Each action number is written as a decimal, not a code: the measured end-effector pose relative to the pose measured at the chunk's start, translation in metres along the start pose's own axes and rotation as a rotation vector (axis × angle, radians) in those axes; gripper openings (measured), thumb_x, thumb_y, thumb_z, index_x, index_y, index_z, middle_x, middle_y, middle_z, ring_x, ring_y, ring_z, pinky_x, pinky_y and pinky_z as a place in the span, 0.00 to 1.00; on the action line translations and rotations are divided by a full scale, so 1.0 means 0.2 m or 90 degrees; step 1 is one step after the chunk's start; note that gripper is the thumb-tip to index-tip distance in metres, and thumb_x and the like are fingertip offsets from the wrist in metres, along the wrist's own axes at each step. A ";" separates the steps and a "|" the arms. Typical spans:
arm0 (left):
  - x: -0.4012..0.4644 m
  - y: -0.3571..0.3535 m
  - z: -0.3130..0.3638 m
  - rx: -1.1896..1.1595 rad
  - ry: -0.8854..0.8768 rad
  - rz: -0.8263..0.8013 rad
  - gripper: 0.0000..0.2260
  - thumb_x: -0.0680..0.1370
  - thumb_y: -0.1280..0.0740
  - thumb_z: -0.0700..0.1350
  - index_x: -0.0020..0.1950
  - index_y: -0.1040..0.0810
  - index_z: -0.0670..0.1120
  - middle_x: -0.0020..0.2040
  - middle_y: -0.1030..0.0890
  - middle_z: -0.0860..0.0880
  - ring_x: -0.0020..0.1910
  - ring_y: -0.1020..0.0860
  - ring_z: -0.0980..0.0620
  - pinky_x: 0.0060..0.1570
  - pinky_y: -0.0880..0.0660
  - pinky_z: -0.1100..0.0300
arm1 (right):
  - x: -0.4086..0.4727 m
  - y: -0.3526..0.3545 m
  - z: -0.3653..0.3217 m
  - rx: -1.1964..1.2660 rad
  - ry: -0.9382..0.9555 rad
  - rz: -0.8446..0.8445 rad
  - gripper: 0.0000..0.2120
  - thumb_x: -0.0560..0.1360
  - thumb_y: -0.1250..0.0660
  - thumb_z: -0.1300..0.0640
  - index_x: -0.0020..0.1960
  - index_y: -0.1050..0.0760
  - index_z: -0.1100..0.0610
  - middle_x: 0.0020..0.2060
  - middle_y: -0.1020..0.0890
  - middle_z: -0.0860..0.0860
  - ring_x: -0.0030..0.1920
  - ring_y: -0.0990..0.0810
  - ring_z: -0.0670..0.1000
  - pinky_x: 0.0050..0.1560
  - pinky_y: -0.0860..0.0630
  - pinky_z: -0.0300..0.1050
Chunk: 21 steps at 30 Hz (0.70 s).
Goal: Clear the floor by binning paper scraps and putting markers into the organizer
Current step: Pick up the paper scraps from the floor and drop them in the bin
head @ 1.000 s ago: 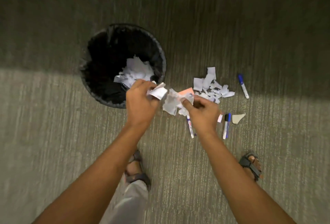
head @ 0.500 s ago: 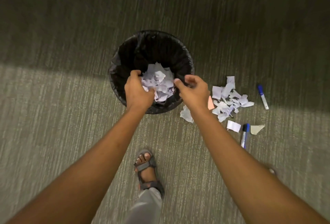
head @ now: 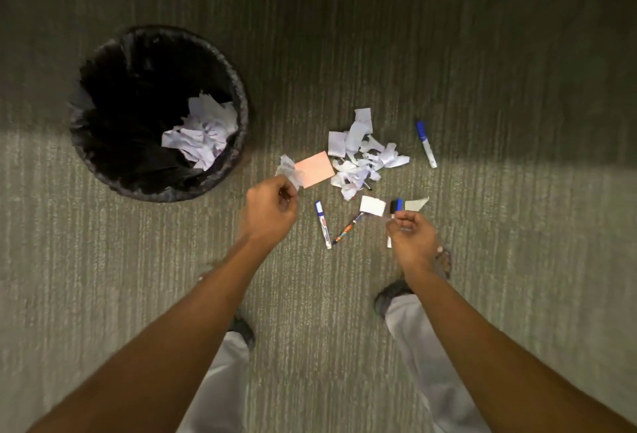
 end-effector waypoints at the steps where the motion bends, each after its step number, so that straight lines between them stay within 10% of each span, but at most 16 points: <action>1: -0.02 -0.04 0.03 0.004 0.025 -0.006 0.03 0.70 0.31 0.37 0.38 0.21 0.45 0.33 0.18 0.47 0.32 0.21 0.48 0.37 0.22 0.52 | 0.05 0.09 0.02 -0.010 -0.009 0.002 0.05 0.73 0.29 0.65 0.46 0.23 0.57 0.34 0.21 0.50 0.35 0.21 0.46 0.39 0.25 0.37; 11: -0.05 -0.24 0.13 0.155 0.251 -0.090 0.04 0.71 0.31 0.41 0.44 0.24 0.44 0.42 0.19 0.44 0.43 0.21 0.41 0.45 0.25 0.53 | 0.32 0.40 0.03 -0.068 -0.014 -0.046 0.09 0.71 0.25 0.59 0.49 0.21 0.59 0.41 0.18 0.50 0.43 0.19 0.51 0.48 0.24 0.44; 17: 0.18 -0.48 -0.21 0.257 0.244 -0.166 0.20 0.71 0.28 0.44 0.60 0.28 0.43 0.60 0.24 0.38 0.57 0.23 0.36 0.53 0.23 0.45 | 0.45 0.05 0.17 -0.095 -0.034 -0.073 0.20 0.67 0.22 0.51 0.55 0.24 0.55 0.49 0.19 0.51 0.38 0.20 0.47 0.47 0.22 0.45; 21: 0.40 -0.63 -0.50 0.331 0.198 -0.137 0.34 0.68 0.24 0.51 0.69 0.35 0.45 0.65 0.31 0.35 0.63 0.28 0.36 0.58 0.26 0.44 | 0.59 -0.30 0.26 -0.175 0.000 -0.057 0.36 0.62 0.21 0.43 0.65 0.30 0.51 0.64 0.30 0.53 0.56 0.21 0.57 0.56 0.22 0.52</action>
Point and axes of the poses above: each hand's wrist, its own x-axis towards the middle knuckle, its own y-axis out of the back of the hand, z = x × y, the point moved 2 cm from there along x, towards the middle knuckle
